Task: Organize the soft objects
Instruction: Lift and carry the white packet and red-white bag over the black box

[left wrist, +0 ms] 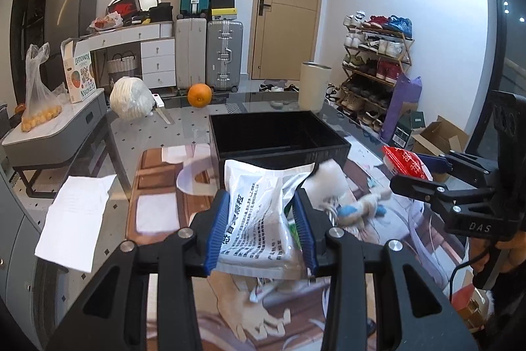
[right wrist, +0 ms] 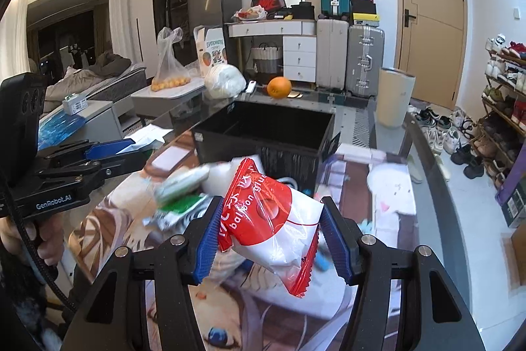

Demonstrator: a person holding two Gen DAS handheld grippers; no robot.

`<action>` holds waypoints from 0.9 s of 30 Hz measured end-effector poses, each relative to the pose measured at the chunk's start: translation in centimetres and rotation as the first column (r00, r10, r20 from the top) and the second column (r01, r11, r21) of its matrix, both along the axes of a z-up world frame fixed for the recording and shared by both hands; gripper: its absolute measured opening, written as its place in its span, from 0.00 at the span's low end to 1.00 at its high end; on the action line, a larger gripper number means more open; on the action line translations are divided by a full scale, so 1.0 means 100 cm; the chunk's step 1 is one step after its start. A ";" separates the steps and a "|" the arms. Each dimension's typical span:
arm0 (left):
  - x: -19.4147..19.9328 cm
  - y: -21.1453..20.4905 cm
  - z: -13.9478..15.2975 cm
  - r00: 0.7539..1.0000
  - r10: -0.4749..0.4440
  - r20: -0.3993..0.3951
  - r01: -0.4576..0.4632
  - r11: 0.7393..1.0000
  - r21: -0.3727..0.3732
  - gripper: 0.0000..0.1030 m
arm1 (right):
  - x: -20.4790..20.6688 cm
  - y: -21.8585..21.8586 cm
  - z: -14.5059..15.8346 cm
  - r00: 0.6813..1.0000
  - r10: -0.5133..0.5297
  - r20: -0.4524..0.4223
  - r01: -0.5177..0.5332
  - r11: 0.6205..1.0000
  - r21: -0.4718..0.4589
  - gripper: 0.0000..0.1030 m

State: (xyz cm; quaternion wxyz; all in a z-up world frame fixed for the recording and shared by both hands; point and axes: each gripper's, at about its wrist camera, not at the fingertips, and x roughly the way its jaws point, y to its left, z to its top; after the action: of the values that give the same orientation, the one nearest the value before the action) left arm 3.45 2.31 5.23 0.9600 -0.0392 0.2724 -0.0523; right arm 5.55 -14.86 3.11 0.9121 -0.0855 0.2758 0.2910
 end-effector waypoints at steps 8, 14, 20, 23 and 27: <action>0.033 0.004 0.011 1.000 0.010 0.024 -0.010 1.000 0.001 0.37 | 0.025 0.009 0.019 1.000 -0.007 0.028 0.007 1.000 -0.006 0.57; 0.059 0.006 0.016 1.000 0.006 0.028 -0.006 1.000 0.004 0.37 | 0.050 0.017 0.027 0.999 -0.002 0.032 0.002 1.000 -0.009 0.57; 0.080 0.006 0.014 1.000 0.004 0.020 -0.004 1.000 0.000 0.37 | 0.077 0.029 0.032 0.999 0.013 0.037 -0.012 1.000 -0.022 0.57; 0.090 0.006 0.012 1.000 0.001 0.013 -0.001 1.000 0.002 0.37 | 0.091 0.033 0.032 0.999 0.020 0.034 -0.019 0.999 -0.027 0.57; 0.102 0.002 0.011 1.000 -0.005 0.012 0.005 1.000 0.014 0.37 | 0.105 0.043 0.029 0.999 0.030 0.031 -0.029 0.999 -0.043 0.57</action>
State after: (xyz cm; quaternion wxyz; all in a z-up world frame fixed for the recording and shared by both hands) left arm 13.65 2.56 6.36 0.9617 -0.0313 0.2670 -0.0530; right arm 16.06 -10.60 6.01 0.9100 -0.1135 0.2660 0.2972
